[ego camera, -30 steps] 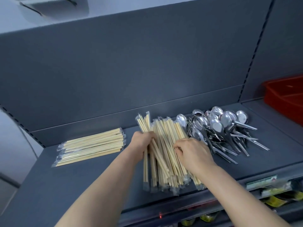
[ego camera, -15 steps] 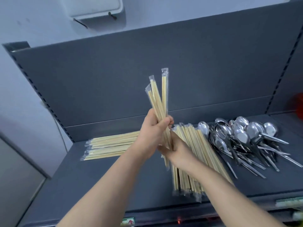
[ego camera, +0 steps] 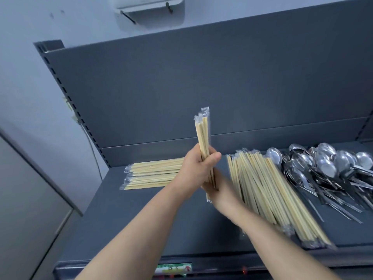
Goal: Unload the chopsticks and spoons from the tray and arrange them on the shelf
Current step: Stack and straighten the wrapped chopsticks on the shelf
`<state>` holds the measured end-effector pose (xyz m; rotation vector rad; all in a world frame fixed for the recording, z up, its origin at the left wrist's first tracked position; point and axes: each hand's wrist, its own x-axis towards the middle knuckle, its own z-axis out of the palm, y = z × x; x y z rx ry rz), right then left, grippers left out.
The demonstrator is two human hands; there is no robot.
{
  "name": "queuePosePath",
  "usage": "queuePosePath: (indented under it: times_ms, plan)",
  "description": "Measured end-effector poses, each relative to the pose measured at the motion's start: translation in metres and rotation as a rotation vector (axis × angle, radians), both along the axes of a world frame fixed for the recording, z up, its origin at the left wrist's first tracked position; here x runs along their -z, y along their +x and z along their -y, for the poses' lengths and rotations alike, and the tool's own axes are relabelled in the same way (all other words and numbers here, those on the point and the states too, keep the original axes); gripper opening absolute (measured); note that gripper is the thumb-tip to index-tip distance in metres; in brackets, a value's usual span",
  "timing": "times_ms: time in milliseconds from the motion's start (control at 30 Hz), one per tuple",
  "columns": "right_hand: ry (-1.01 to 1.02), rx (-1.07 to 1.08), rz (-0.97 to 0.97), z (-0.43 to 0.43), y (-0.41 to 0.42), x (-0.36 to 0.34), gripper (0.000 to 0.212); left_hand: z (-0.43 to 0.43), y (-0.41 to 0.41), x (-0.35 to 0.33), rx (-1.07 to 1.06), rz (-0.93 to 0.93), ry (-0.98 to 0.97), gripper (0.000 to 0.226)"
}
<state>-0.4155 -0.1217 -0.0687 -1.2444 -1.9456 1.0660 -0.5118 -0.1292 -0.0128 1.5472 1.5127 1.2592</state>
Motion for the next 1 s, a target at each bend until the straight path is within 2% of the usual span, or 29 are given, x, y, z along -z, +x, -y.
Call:
queuePosePath:
  times_ms: [100,167,233,300,367,467,533,667,700,800,867,1000]
  plan:
    - [0.062,-0.013,0.125,0.000,-0.009,-0.004,0.011,0.002,-0.022,-0.003,-0.087,0.129,0.040,0.013]
    - [0.160,-0.031,0.323,-0.001,-0.017,-0.007,0.015,0.007,-0.050,0.001,-0.233,0.302,0.068,0.022]
    - [0.249,-0.054,0.572,-0.001,-0.028,-0.010,0.016,0.017,-0.088,0.014,-0.408,0.429,0.022,0.037]
    - [0.263,-0.077,0.716,0.001,-0.042,-0.013,0.018,0.032,-0.121,0.030,-0.575,0.532,-0.095,0.068]
    - [0.262,-0.108,0.787,0.004,-0.058,-0.013,0.023,0.045,-0.149,0.052,-0.684,0.525,-0.184,0.073]
    - [0.301,-0.161,0.805,0.001,-0.078,-0.003,0.031,0.059,-0.172,0.074,-0.669,0.286,-0.295,0.038]
    - [0.293,-0.202,0.761,-0.004,-0.085,0.006,0.041,0.062,-0.182,0.080,-0.648,0.068,-0.320,0.024]
    - [0.295,-0.219,0.631,-0.008,-0.080,0.011,0.057,0.064,-0.188,0.080,-0.629,-0.507,-0.372,0.035]
    - [0.308,-0.209,0.610,-0.008,-0.077,0.012,0.060,0.066,-0.186,0.080,-0.600,-0.594,-0.337,0.038]
    - [0.335,-0.160,0.627,-0.004,-0.074,0.018,0.064,0.068,-0.180,0.084,-0.317,-0.810,-0.174,0.046]
    - [0.328,-0.135,0.666,0.001,-0.074,0.028,0.062,0.068,-0.176,0.094,-0.124,-0.962,-0.184,0.054]
    - [0.266,-0.093,0.701,0.003,-0.081,0.048,0.054,0.060,-0.173,0.104,-0.105,-1.003,-0.241,0.050]
